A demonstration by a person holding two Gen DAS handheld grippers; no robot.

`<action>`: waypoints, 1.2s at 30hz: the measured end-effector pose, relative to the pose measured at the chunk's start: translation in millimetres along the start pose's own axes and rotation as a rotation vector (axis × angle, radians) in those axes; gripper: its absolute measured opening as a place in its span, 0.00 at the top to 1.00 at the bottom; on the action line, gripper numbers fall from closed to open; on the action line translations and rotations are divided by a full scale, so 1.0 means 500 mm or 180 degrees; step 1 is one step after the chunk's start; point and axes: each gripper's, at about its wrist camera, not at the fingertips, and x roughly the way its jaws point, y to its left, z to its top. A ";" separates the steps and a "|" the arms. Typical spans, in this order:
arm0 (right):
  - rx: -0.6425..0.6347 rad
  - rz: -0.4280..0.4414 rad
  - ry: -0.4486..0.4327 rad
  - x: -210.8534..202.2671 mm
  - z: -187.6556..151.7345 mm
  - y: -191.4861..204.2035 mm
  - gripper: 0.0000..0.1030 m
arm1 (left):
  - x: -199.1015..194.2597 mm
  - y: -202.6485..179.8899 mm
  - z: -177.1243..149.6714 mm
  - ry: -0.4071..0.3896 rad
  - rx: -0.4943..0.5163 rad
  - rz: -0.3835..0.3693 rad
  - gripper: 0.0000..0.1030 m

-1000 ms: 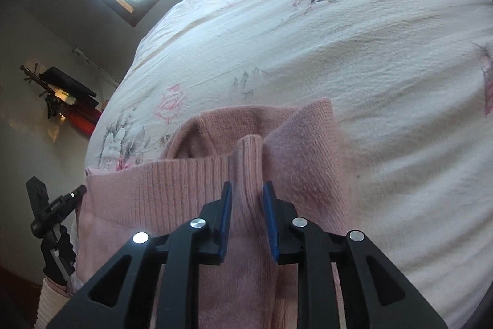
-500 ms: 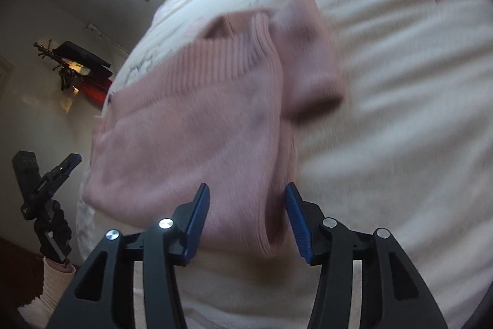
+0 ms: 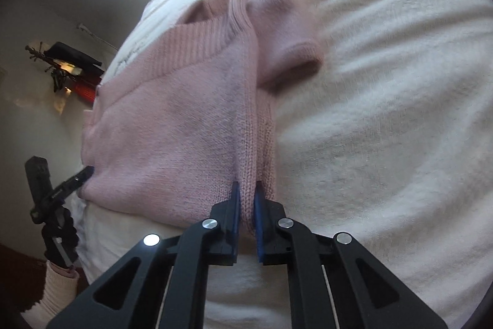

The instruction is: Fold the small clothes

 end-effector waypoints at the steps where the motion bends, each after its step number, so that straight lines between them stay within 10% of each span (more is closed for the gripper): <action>1: 0.0015 0.0001 0.0002 0.007 0.000 -0.001 0.92 | 0.002 -0.001 -0.002 -0.0001 0.0036 0.0026 0.68; 8: 0.0077 0.0076 0.0012 0.008 0.008 -0.006 0.87 | -0.004 -0.029 0.001 0.0000 0.0179 0.0204 0.66; 13: 0.0168 0.0228 -0.0195 -0.032 0.038 -0.004 0.47 | -0.036 -0.081 0.030 -0.0173 0.0323 0.0095 0.60; 26: 0.0615 0.0781 -0.0121 0.049 0.111 -0.070 0.48 | 0.069 -0.115 0.091 0.0082 0.0259 0.0034 0.55; 36: 0.0797 0.0970 -0.0178 0.104 0.127 -0.080 0.80 | 0.090 -0.095 0.097 0.0142 0.0137 -0.0091 0.54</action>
